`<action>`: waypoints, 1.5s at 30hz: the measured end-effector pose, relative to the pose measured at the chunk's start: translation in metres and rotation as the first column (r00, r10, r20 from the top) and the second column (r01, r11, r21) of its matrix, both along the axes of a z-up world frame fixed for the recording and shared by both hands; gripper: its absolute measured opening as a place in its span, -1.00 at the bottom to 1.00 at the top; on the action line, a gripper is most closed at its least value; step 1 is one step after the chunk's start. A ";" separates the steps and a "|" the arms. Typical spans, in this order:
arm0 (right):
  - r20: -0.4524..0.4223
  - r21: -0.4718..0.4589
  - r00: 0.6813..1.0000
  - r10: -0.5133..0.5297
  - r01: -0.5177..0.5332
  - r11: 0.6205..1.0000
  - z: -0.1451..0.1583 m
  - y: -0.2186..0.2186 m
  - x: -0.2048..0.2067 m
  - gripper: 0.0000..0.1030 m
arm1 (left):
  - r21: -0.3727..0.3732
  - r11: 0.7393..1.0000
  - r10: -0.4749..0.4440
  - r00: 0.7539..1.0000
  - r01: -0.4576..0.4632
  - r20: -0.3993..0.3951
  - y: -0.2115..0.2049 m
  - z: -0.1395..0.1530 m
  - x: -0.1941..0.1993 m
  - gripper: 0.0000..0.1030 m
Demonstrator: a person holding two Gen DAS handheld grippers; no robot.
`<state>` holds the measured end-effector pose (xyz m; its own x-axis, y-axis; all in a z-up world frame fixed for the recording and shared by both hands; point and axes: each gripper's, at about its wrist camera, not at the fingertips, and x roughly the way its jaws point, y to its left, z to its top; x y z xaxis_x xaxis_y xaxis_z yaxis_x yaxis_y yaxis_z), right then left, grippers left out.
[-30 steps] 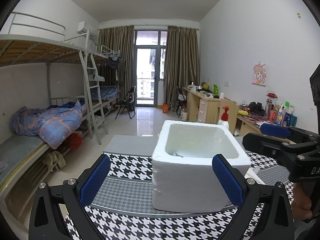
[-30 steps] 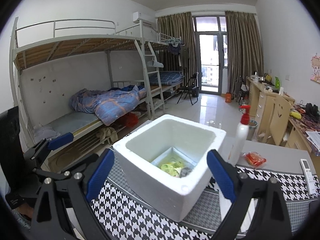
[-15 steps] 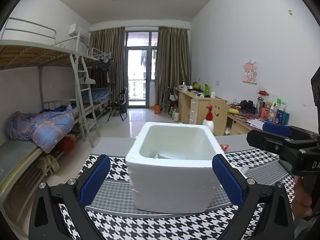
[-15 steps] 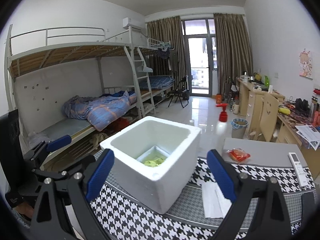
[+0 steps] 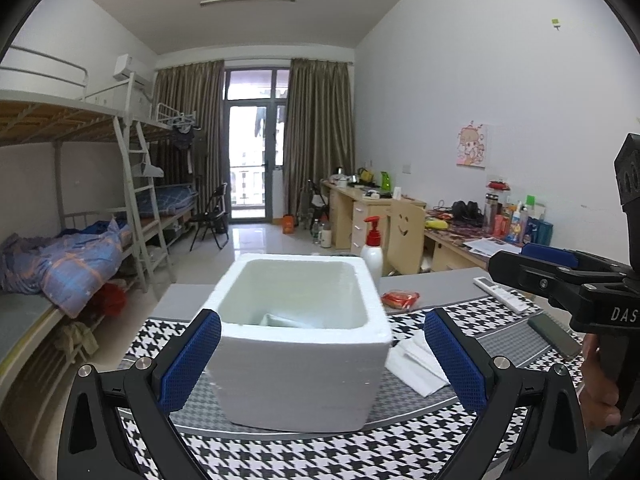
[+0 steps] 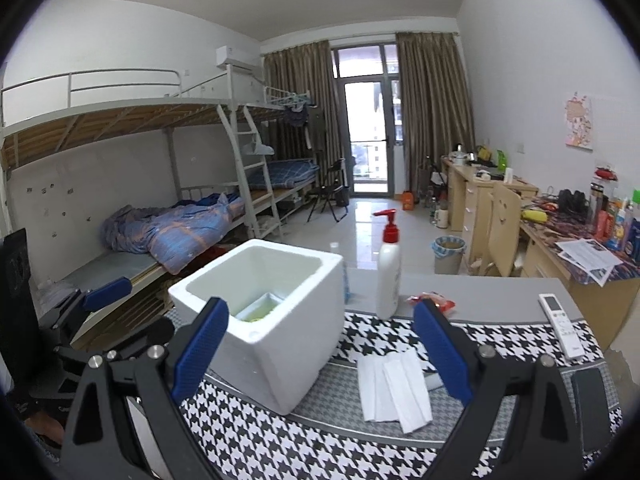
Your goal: Organize soft objects
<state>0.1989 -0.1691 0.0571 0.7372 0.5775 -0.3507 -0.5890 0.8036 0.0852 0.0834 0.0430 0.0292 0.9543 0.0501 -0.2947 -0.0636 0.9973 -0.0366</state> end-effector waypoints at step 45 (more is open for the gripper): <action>-0.009 0.001 0.988 -0.155 0.155 0.988 -0.020 -0.092 0.005 0.86 | -0.005 0.989 -0.147 0.988 0.147 -0.051 -0.086 -0.011 0.018 0.98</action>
